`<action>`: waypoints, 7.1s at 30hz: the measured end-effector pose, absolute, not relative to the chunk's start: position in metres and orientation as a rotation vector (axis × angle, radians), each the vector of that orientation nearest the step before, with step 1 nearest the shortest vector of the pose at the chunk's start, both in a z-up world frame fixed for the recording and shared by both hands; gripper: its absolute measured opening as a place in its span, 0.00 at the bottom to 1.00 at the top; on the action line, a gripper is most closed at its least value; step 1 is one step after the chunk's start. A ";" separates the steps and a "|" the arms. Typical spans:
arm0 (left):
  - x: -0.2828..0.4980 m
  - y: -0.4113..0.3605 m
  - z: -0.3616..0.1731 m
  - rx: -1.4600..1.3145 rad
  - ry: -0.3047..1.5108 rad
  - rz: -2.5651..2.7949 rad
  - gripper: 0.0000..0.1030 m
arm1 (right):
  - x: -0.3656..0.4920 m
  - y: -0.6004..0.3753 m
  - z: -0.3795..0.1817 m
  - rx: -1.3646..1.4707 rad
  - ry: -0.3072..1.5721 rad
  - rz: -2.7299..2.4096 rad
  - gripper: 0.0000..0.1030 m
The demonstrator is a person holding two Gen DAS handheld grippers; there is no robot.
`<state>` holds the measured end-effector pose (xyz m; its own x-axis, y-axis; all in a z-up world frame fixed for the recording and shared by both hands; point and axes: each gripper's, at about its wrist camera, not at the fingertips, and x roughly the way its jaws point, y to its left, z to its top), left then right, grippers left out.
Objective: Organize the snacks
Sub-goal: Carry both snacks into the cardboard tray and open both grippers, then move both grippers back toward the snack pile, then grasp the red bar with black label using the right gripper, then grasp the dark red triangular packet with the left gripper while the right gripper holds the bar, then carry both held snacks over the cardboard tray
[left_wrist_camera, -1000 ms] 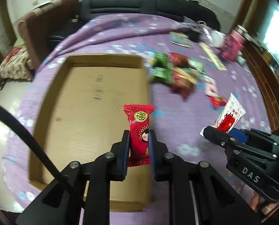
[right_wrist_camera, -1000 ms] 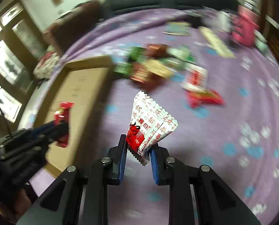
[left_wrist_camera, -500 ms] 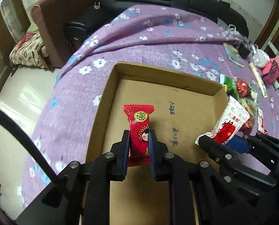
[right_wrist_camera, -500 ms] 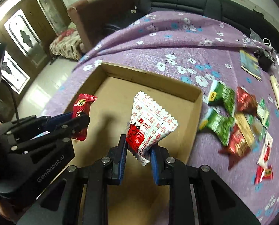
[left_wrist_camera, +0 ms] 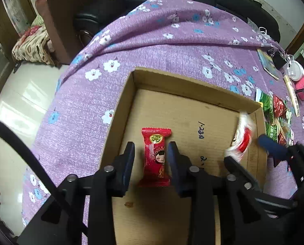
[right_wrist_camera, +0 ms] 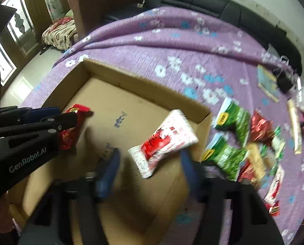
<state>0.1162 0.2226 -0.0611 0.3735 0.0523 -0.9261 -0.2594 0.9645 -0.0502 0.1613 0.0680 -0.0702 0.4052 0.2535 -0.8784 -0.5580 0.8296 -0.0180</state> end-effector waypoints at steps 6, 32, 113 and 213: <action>0.115 0.220 -0.059 -0.189 1.162 0.212 0.36 | 0.160 0.066 -0.068 -0.310 1.036 0.540 0.64; 0.056 0.123 -0.016 -0.107 0.997 0.173 0.46 | 0.103 -0.058 -0.033 -0.021 0.988 0.528 0.68; 0.181 -0.001 -0.091 -0.399 1.307 0.118 0.82 | 0.185 -0.192 -0.098 -0.270 1.015 0.640 0.49; -0.028 0.101 -0.018 -0.112 0.996 -0.098 0.44 | 0.042 -0.050 -0.029 -0.159 0.940 0.568 0.15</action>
<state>-0.0276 0.1012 -0.0180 0.5405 -0.1332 -0.8307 0.0306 0.9898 -0.1388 0.0417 -0.0496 -0.0294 0.4568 0.3907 -0.7992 -0.5257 0.8433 0.1117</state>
